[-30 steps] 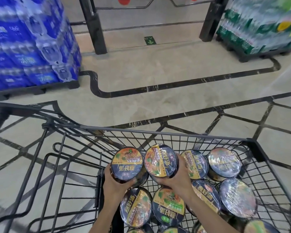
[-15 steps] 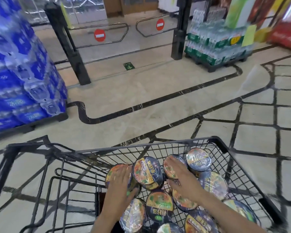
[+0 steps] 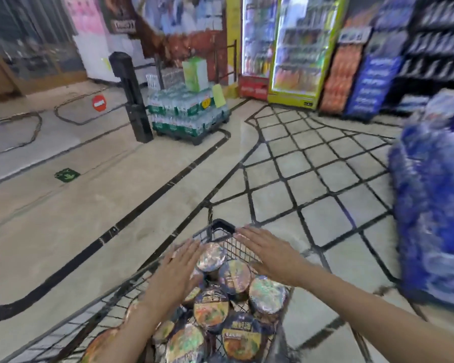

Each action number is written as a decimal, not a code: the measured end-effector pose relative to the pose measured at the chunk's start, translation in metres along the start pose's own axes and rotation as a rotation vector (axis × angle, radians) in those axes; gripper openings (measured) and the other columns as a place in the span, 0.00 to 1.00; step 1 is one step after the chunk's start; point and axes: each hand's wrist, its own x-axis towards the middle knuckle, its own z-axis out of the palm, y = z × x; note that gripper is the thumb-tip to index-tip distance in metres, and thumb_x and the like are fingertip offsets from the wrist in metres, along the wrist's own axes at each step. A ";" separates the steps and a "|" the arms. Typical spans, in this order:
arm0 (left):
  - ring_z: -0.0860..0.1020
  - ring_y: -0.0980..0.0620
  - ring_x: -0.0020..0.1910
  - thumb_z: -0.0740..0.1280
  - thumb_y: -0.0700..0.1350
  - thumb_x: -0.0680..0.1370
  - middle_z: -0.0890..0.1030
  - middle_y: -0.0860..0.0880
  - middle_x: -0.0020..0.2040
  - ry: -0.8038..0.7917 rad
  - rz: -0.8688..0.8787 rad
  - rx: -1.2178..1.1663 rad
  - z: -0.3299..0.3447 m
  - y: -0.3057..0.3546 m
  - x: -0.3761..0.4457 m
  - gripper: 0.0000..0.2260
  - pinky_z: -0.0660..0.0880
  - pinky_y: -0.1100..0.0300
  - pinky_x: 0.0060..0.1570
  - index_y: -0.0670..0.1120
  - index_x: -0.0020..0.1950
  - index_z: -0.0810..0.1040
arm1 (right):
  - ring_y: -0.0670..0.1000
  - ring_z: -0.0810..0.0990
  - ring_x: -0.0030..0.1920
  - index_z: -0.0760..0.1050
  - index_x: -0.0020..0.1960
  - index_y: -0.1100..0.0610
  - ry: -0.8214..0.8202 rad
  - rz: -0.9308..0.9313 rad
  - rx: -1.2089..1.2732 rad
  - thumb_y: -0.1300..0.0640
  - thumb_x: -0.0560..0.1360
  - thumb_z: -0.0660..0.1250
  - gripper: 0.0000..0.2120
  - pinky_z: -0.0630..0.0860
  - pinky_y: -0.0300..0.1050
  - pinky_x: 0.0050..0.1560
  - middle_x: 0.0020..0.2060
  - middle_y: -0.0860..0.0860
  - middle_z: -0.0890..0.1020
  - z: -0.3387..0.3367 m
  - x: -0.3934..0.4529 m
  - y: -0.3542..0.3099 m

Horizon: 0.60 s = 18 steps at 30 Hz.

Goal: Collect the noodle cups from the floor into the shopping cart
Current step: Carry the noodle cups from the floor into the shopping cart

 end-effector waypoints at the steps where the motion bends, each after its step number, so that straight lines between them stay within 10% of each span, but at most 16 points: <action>1: 0.50 0.52 0.75 0.48 0.60 0.80 0.68 0.47 0.72 0.017 0.053 -0.003 -0.004 0.014 0.017 0.28 0.48 0.50 0.71 0.45 0.74 0.63 | 0.51 0.53 0.76 0.59 0.76 0.56 0.017 0.049 -0.012 0.46 0.77 0.52 0.29 0.51 0.53 0.75 0.76 0.51 0.57 -0.010 -0.019 0.010; 6: 0.56 0.53 0.76 0.41 0.58 0.82 0.69 0.47 0.71 0.093 0.404 -0.077 -0.036 0.127 0.108 0.29 0.47 0.52 0.72 0.44 0.71 0.70 | 0.53 0.67 0.71 0.68 0.70 0.56 0.070 0.343 -0.109 0.47 0.76 0.56 0.25 0.70 0.52 0.67 0.71 0.53 0.69 -0.051 -0.153 0.059; 14: 0.77 0.49 0.63 0.39 0.55 0.83 0.78 0.45 0.64 0.320 1.037 -0.208 -0.113 0.445 0.174 0.32 0.53 0.52 0.69 0.41 0.61 0.80 | 0.52 0.67 0.72 0.70 0.70 0.56 0.147 0.938 -0.245 0.47 0.77 0.55 0.25 0.68 0.52 0.69 0.71 0.53 0.70 -0.109 -0.472 0.054; 18: 0.54 0.54 0.76 0.49 0.56 0.81 0.77 0.46 0.65 0.413 1.302 -0.305 -0.149 0.624 0.147 0.26 0.49 0.52 0.71 0.41 0.62 0.79 | 0.50 0.63 0.74 0.67 0.71 0.55 0.123 1.246 -0.293 0.47 0.79 0.55 0.23 0.65 0.49 0.71 0.72 0.51 0.67 -0.131 -0.647 -0.001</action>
